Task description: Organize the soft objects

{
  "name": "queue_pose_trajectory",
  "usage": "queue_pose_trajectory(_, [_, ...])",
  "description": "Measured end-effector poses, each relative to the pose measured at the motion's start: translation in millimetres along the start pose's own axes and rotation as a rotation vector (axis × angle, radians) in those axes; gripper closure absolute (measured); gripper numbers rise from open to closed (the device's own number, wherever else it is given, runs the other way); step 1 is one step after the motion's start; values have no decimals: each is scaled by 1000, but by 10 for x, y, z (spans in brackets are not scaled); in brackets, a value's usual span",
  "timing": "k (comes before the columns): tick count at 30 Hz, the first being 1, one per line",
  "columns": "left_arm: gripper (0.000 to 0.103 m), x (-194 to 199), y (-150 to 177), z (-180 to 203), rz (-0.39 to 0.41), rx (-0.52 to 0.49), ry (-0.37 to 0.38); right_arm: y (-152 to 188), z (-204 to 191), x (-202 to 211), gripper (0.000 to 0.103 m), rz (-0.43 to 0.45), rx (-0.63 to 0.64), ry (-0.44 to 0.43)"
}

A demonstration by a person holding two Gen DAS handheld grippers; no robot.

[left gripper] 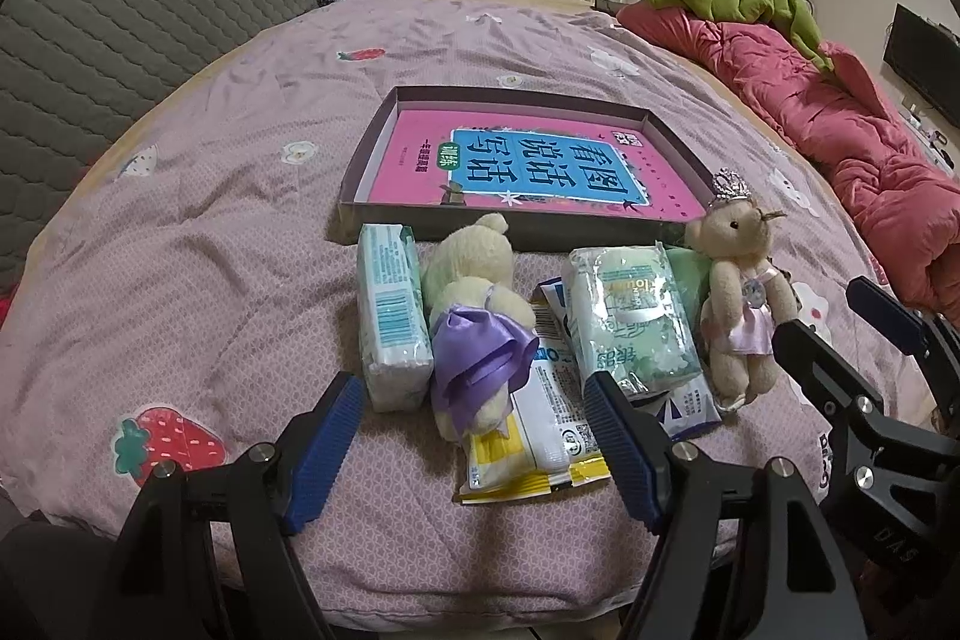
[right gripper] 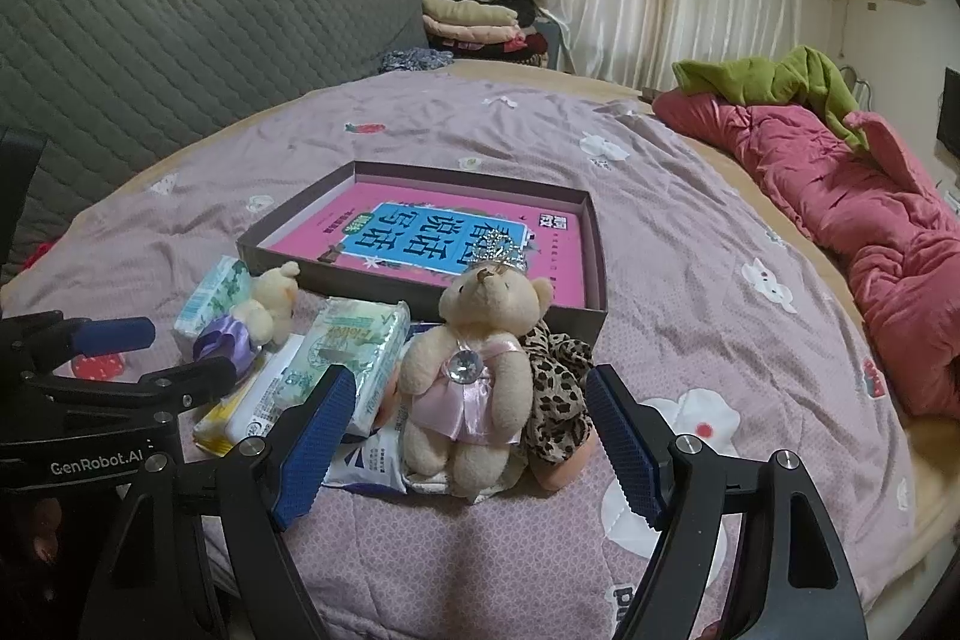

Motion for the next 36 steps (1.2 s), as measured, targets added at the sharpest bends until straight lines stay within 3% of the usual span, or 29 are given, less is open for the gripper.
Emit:
queue_pose_trajectory(23, [28, 21, -15, 7, 9, 4, 0, 12, -31, -27, 23, -4, 7, 1])
queue_pose_trajectory(36, [28, 4, -36, -251, 11, 54, -40, -32, -50, -58, 23, 1, 3, -11])
Point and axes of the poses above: each gripper's, at about its wrist camera, not at the fingertips, and x roughly against the way its jaws point, z to its right, y to its underside, the point moved 10 cm from there along -x, roughly the way its jaws point, and after that the axes turned 12 degrees about -x, right-handed, at the moved point
